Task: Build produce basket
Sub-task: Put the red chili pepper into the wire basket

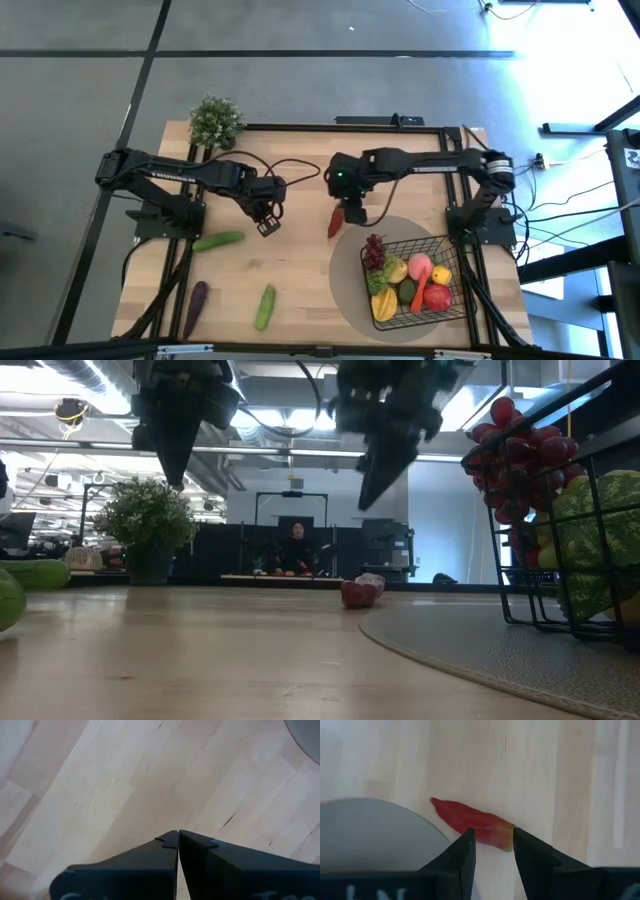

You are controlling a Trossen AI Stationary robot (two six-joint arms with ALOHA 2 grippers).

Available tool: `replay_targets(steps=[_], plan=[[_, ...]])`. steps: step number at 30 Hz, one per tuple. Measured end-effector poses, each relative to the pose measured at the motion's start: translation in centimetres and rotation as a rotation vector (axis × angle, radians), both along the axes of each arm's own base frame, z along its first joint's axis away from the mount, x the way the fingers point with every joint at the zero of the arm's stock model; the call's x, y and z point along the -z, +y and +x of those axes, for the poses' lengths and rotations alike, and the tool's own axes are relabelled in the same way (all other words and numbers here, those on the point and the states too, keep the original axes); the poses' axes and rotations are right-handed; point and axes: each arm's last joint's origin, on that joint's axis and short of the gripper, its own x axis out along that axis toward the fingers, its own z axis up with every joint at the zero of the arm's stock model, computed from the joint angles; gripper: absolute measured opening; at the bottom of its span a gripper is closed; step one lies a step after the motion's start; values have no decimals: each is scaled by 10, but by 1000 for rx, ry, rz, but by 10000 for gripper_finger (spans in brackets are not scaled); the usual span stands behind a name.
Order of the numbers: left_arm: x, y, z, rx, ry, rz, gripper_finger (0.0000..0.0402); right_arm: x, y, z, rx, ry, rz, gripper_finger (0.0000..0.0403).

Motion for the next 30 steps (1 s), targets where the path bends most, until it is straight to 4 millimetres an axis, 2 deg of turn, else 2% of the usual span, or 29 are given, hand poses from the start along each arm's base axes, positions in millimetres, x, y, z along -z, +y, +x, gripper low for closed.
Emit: replay_targets(steps=[7,14,21,30], plan=[[0,0,0,0,1,2,1,36,-13,12,32,106,-97,123],[0,1,0,-8,1,15,1,58,-30,16,73,165,-96,123],[0,0,0,-1,3,18,3,68,-43,16,93,186,-64,123],[0,1,0,-1,3,18,3,73,-48,17,62,174,-26,123]])
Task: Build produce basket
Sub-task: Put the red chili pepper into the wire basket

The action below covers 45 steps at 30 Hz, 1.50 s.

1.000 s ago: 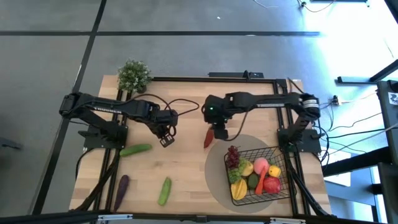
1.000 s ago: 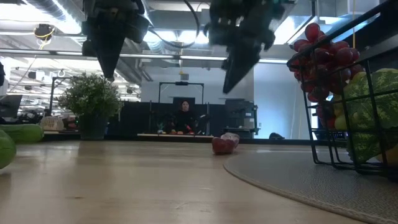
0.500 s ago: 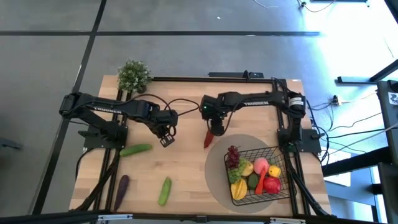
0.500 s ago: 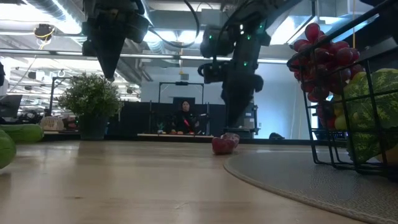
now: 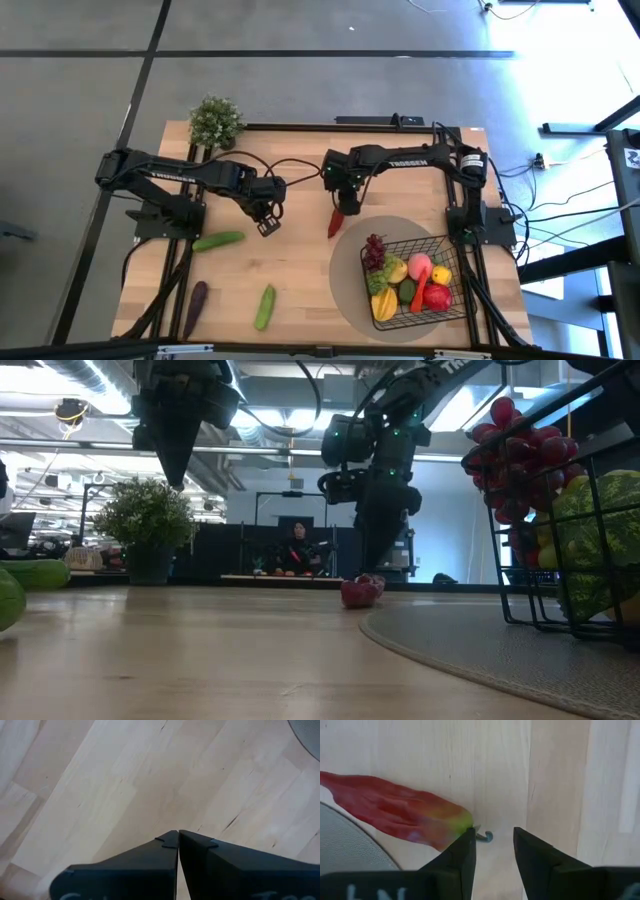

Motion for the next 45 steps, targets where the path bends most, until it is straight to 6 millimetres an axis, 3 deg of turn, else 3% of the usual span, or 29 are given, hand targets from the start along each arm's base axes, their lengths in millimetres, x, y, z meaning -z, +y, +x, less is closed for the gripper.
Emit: replay_targets(steps=[9,18,24,39,45], plan=[[0,0,0,0,0,0,3,0,-1,-1,-18,4,-6,96],[0,0,0,0,0,0,4,1,-6,-2,-3,2,-12,93],[0,0,0,0,0,0,3,14,-5,-10,-4,35,-5,93],[0,0,0,0,0,0,5,19,-4,-12,-1,42,-9,93],[0,0,0,0,0,0,1,16,-4,-14,8,79,-27,123]])
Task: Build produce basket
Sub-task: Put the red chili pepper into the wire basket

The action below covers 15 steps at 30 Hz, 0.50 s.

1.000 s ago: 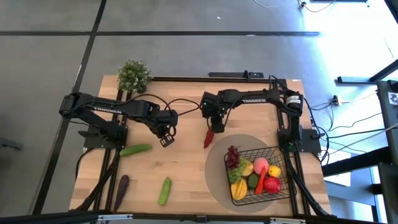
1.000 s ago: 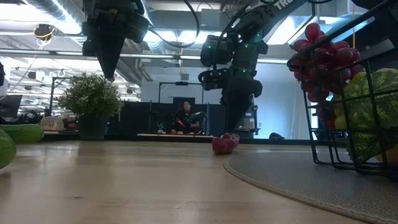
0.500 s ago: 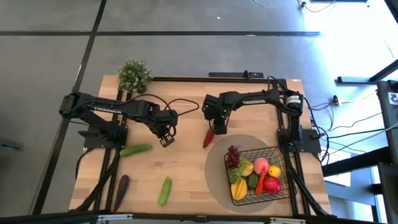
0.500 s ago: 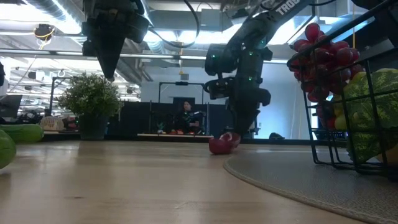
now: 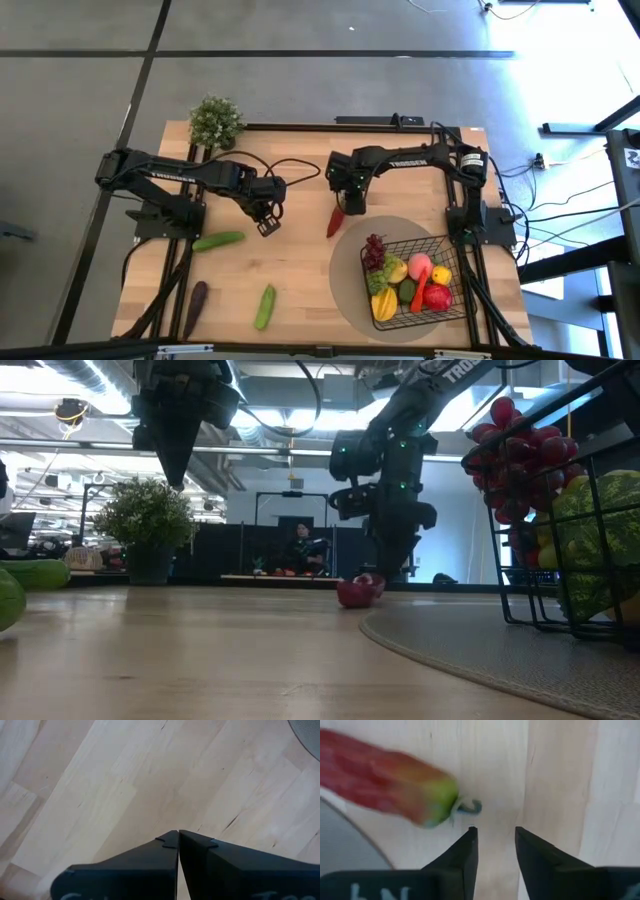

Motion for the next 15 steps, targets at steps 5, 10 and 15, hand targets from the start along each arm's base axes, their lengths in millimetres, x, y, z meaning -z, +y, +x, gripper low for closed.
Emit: replay_targets(steps=[5,10,15], plan=[[0,0,0,-1,0,0,5,-16,1,6,-7,-11,27,137],[0,0,0,-2,0,0,1,-22,1,11,-25,-64,95,139],[0,0,0,-3,0,-1,4,-15,-3,10,-16,-88,81,139]])
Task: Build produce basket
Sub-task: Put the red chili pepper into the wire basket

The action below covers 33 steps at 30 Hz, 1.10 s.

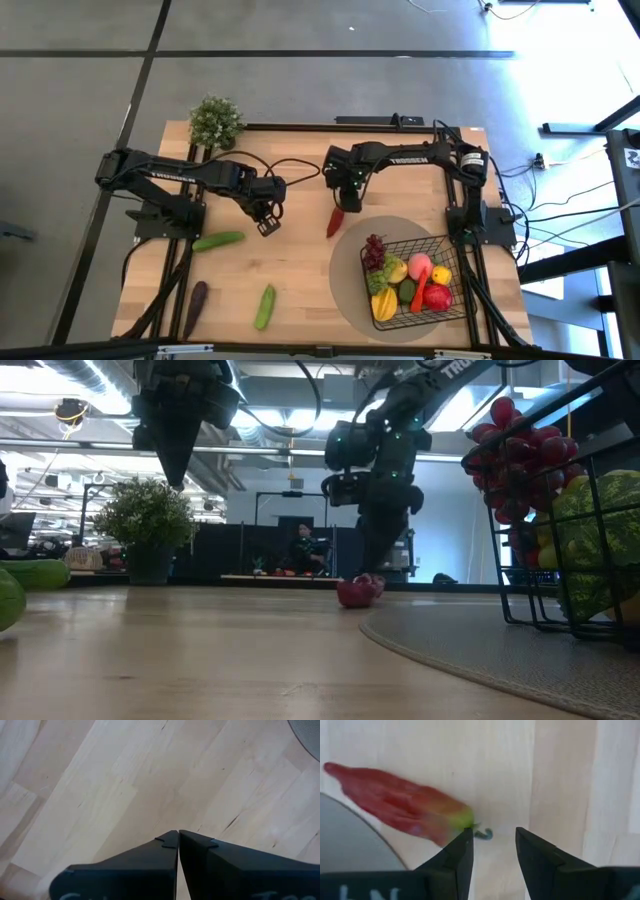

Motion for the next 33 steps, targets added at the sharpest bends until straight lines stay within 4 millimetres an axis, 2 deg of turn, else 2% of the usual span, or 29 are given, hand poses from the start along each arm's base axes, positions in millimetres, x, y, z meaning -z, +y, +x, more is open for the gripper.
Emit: replay_targets(steps=[10,33], plan=[[0,0,0,0,0,0,4,13,-2,-7,13,20,6,139],[0,0,0,1,0,0,3,10,-2,1,-10,-84,39,139]])
